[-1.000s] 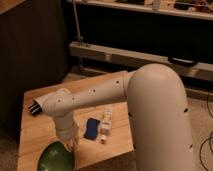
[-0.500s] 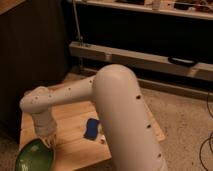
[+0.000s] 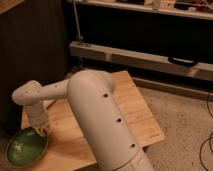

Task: Drag the ceramic bowl in a circle

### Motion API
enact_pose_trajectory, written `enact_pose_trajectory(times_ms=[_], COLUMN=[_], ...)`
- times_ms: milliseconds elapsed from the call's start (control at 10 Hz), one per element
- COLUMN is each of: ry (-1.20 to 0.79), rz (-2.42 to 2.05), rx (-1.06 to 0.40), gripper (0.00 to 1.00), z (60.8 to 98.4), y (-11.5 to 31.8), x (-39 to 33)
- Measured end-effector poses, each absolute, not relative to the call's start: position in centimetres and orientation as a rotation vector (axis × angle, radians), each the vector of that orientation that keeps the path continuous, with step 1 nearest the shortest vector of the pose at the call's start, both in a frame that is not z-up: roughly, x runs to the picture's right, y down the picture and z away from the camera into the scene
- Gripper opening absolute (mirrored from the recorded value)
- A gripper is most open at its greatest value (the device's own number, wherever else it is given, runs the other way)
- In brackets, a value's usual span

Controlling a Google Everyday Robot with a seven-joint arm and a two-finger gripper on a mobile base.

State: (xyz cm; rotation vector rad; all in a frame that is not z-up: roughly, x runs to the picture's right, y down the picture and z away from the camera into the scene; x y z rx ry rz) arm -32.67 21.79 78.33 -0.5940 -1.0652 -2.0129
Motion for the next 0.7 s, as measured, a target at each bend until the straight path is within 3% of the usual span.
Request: enact_pose_trajectory(times_ms=[300,700], ry=[-0.931,-0.786], rz=[-1.936,-1.851], rx=[-0.631,-0.682], gripper=[0.06,0.06], z=[81.8,83.4], y=[16.9,12.5], x=[-26.6,-16.3])
